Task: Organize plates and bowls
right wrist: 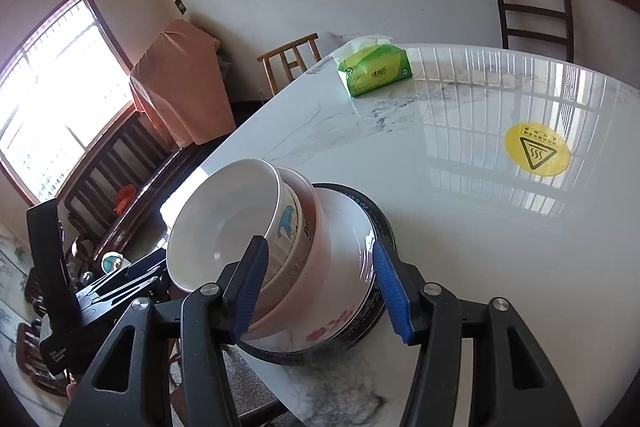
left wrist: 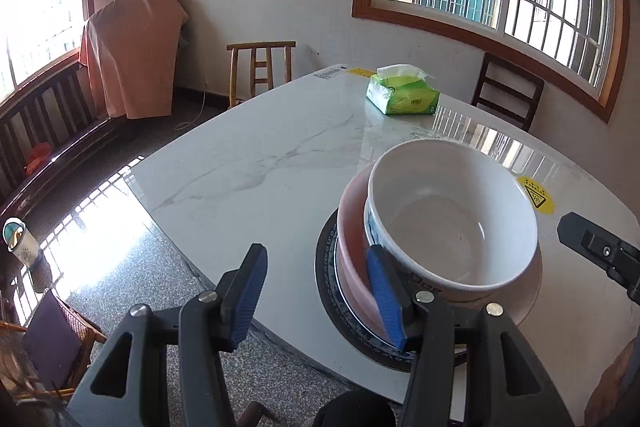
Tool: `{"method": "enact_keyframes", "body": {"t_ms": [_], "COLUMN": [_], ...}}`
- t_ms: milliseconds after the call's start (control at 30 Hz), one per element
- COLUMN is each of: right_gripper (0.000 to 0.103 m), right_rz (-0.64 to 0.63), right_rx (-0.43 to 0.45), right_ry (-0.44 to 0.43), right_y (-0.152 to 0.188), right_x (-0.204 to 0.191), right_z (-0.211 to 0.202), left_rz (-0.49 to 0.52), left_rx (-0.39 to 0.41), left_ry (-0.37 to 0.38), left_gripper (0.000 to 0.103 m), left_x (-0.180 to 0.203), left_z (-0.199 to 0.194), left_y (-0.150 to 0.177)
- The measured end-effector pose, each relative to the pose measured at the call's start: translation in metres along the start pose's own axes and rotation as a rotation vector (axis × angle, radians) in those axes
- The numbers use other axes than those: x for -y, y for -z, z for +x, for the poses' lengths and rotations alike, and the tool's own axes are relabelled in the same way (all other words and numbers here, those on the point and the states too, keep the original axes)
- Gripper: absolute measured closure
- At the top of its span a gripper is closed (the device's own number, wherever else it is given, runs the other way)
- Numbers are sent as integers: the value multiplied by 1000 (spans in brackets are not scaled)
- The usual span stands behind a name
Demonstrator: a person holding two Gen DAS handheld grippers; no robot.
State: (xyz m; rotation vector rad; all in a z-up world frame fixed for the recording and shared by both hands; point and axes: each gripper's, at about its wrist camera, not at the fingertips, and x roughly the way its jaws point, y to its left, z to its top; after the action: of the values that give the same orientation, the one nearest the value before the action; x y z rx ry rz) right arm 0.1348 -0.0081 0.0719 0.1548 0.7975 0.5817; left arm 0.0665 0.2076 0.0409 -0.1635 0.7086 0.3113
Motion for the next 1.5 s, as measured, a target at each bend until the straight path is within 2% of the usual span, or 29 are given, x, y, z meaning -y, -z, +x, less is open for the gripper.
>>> {"method": "enact_keyframes", "body": {"t_ms": [367,533,600,733,833,933,1267,1400,1500], "right_gripper": [45,45,44,43,33,31,26,24,22], "right_rz": [-86,-109,-134,-185,-197,-206,-200,-204,-208], "right_rx": [140,175,213,293,333,363,442,469,484], "right_ry": [23,12,25,64,57,57,49,38,31], "right_y": [25,42,50,66,74,79,88,93,96], "right_x": [-16,-21,-26,-35,-37,-38,-38,-40,-40], "right_z": [-42,-55,-63,-83,-97,-109,-141,-152,-157], "left_rz": [-5,8,7,-3,-4,-2,27,53,44], "left_rx": [141,214,232,292,321,348,468,470,462], "left_ry": [-54,-38,-12,33,50,54,98,105,80], "left_gripper": [50,50,47,34,31,18,18,18,17], "left_x": [4,9,12,15,18,23,37,46,51], "left_z": [-58,-92,-106,-134,-154,-172,-236,-249,-254], "left_y": [19,28,31,35,36,35,37,38,38]}}
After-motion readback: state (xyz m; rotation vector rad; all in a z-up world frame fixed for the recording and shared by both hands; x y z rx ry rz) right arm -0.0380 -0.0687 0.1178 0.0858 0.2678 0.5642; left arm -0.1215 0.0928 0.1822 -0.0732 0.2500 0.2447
